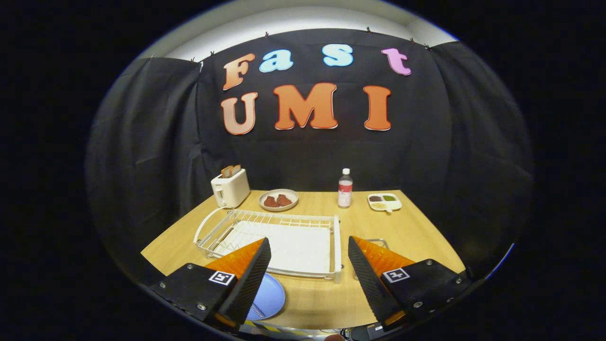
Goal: Take the plate from the dish rack, then take the spoon from the basket and place it into the plate.
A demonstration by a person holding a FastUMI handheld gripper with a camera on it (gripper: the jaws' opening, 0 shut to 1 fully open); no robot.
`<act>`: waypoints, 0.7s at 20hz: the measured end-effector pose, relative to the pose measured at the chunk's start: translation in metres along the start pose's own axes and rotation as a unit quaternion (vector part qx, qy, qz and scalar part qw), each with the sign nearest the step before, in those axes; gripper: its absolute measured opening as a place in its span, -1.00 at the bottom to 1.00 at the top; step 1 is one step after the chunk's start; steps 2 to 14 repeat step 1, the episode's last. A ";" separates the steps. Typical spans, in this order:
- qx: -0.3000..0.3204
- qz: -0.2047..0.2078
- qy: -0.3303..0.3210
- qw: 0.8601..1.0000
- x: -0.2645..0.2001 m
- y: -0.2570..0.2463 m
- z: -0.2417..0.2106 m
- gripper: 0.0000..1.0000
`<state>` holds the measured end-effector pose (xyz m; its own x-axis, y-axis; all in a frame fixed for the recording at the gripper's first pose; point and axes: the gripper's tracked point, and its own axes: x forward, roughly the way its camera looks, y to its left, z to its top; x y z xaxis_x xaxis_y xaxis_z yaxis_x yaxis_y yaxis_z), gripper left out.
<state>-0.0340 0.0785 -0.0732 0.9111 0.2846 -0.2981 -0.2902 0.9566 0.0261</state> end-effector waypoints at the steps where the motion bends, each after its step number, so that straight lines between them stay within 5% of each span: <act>1: 0.001 -0.007 -0.015 1.000 -0.005 -0.008 0.012 0.95; 14: 0.001 -0.007 -0.015 1.000 -0.005 -0.008 0.012 0.95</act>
